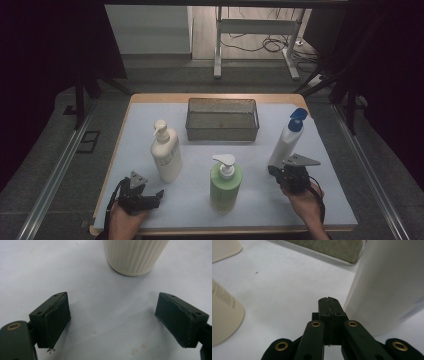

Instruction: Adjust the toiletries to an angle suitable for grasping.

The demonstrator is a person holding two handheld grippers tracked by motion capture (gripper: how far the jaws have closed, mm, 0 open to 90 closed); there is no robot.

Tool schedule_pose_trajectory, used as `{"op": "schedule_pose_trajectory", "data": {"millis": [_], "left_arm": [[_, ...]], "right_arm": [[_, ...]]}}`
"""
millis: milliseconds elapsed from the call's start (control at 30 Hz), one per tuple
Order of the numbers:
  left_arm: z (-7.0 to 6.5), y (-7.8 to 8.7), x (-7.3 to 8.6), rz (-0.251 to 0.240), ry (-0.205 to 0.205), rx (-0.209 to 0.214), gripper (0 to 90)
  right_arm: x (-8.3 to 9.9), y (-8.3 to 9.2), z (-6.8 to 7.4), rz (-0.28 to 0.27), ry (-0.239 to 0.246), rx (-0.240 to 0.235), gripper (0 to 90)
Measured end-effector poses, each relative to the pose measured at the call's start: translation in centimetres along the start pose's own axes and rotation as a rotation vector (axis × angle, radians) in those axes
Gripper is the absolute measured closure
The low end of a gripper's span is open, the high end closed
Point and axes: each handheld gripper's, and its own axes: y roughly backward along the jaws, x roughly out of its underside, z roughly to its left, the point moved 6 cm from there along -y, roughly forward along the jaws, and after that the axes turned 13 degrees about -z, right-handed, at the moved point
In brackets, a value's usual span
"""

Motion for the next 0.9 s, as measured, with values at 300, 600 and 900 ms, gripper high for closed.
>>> {"op": "schedule_pose_trajectory", "data": {"millis": [300, 600, 900], "left_arm": [[0.0, 0.0, 0.0, 0.0, 0.0, 0.0, 12.3], [0.0, 0.0, 0.0, 0.0, -0.001, 0.0, 12.3], [0.0, 0.0, 0.0, 0.0, -0.001, 0.0, 12.4]], "right_arm": [[-0.7, -2.0, 0.1, -0.015, 0.015, 0.053, 89.7], [-0.5, -3.2, -0.2, -0.005, 0.053, 0.137, 89.7], [-0.2, -2.6, -0.2, -0.007, 0.063, 0.136, 89.7]]}}
